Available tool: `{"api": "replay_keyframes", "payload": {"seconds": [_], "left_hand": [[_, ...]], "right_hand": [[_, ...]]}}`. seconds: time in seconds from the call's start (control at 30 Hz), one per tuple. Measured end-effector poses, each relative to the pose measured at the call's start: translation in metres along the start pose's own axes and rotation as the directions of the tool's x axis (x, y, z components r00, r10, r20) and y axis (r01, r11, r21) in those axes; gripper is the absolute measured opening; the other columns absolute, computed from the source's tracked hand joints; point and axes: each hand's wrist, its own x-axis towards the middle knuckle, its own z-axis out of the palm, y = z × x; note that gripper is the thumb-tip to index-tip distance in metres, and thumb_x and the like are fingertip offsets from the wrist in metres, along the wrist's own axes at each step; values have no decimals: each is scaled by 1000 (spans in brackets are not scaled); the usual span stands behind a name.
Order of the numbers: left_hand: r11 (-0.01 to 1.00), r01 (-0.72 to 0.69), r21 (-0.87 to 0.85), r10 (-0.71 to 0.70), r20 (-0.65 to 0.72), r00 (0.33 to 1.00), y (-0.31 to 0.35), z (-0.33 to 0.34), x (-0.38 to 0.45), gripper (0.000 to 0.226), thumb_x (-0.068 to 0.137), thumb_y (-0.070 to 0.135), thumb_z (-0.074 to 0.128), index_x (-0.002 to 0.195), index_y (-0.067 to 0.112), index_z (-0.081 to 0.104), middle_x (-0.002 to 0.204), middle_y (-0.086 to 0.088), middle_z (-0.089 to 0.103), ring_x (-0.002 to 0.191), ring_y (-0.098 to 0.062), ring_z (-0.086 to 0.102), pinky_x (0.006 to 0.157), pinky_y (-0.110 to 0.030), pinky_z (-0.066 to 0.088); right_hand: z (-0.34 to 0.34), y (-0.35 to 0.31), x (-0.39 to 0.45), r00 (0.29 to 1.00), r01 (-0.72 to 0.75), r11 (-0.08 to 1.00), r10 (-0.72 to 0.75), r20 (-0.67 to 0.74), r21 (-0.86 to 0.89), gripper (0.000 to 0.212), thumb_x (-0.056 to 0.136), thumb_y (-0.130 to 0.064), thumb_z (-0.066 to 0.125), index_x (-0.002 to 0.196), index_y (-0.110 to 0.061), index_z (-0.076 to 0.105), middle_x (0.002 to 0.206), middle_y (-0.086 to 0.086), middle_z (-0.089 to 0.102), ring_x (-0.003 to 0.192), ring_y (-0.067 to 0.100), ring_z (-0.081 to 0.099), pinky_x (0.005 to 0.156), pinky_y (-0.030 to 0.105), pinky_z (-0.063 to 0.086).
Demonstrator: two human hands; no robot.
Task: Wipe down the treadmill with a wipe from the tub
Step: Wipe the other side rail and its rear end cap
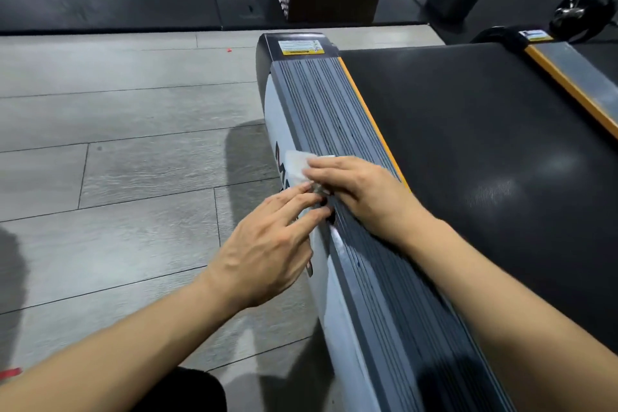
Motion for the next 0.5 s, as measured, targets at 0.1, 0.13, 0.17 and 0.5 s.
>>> {"api": "replay_keyframes", "payload": {"seconds": [0.1, 0.13, 0.17, 0.5], "left_hand": [[1000, -11, -3, 11, -5, 1000, -2, -3, 4, 46, 96, 20, 43, 137, 11, 61, 142, -11, 56, 144, -26, 43, 119, -38, 36], [1000, -4, 8, 4, -5, 1000, -4, -5, 6, 45, 96, 21, 43, 136, 12, 61, 142, -11, 56, 143, -26, 43, 119, -38, 37], [1000, -1, 23, 1, -10, 1000, -8, -7, 10, 44, 96, 21, 44, 135, 12, 62, 141, -11, 57, 142, -27, 45, 119, -38, 37], [975, -157, 156, 132, 159, 978, -27, -36, 30, 46, 93, 25, 49, 133, 11, 66, 135, -10, 65, 126, -27, 60, 110, -37, 44]], "right_hand": [[-24, 46, 20, 936, -307, 949, 287, -205, -71, 42, 89, -7, 55, 127, -16, 70, 136, 4, 65, 126, 25, 59, 107, 37, 46], [-27, 53, 26, 915, -363, 929, 342, -215, -68, 41, 90, -5, 55, 126, -16, 70, 136, 4, 65, 126, 27, 59, 107, 38, 46], [-25, 48, 31, 934, -319, 946, 302, -193, -61, 39, 91, -8, 54, 125, -15, 71, 135, 4, 65, 125, 27, 60, 107, 38, 46], [-23, 82, 79, 977, -191, 981, 189, -99, -13, 43, 91, -13, 50, 130, -18, 68, 140, 2, 62, 132, 23, 56, 113, 33, 39]]}}
